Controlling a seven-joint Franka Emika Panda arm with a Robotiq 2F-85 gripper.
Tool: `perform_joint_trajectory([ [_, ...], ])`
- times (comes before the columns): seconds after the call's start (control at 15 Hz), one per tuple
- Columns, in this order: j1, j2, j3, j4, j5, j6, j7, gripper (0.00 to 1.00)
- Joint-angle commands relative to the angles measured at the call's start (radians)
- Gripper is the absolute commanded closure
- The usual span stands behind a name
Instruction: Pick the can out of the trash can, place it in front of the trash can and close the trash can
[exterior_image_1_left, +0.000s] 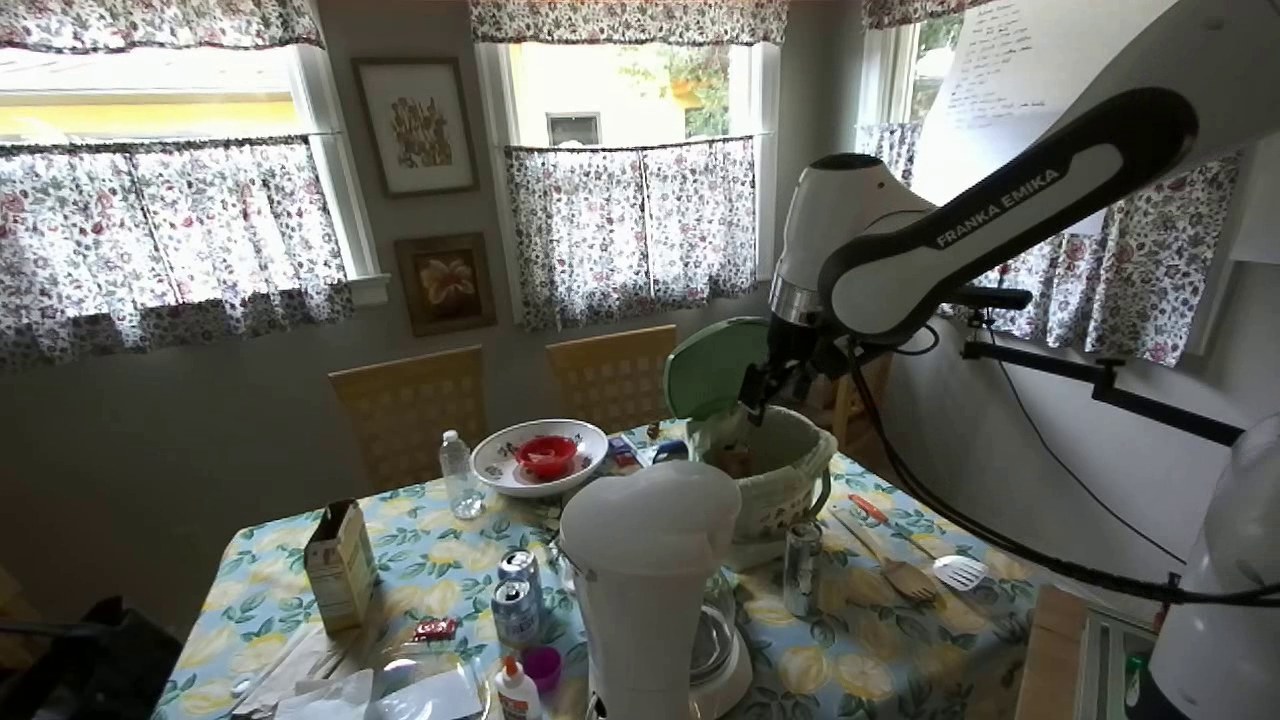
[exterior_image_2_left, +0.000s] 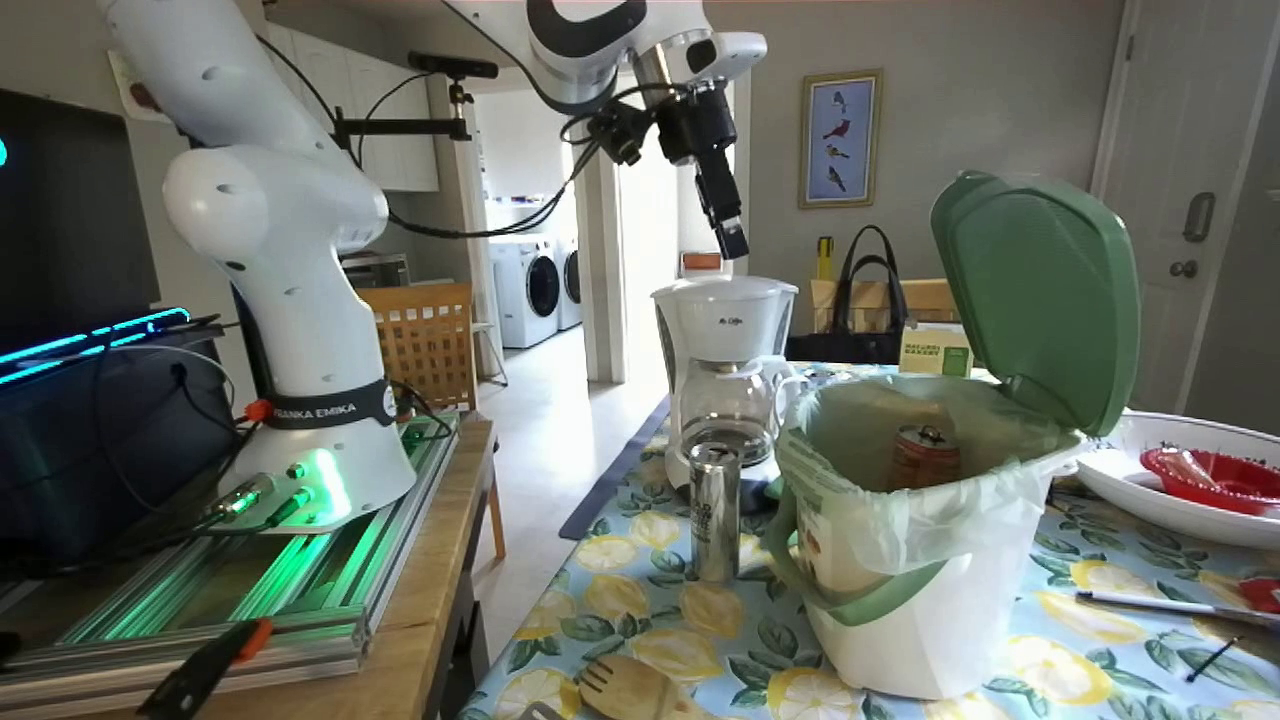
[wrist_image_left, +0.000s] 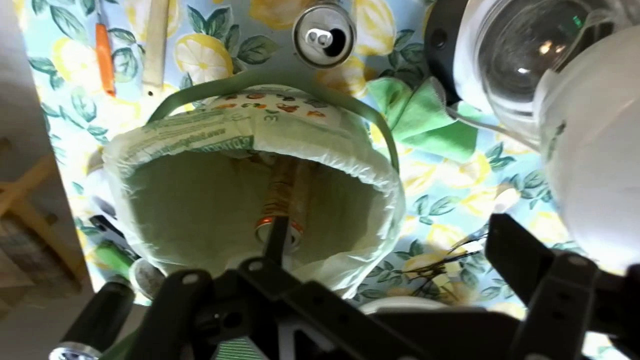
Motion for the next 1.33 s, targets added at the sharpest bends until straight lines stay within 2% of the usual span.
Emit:
perform_joint_trajectory([
  [0.0,-0.095,0.08,0.031,0.04,-0.094,0.05,0.195,0.0],
  [0.13,-0.123,0.113,0.022,0.05,-0.127,0.072,0.247,0.0],
  [0.6,-0.149,0.274,-0.049,0.075,-0.213,0.31,0.183,0.0],
  [0.8,-0.173,0.331,-0.071,0.104,-0.306,0.331,0.238,0.0],
  [0.87,-0.131,0.274,-0.086,0.064,-0.241,0.305,0.193,0.0],
  [1.27,-0.119,0.285,-0.1,0.068,-0.245,0.306,0.193,0.0],
])
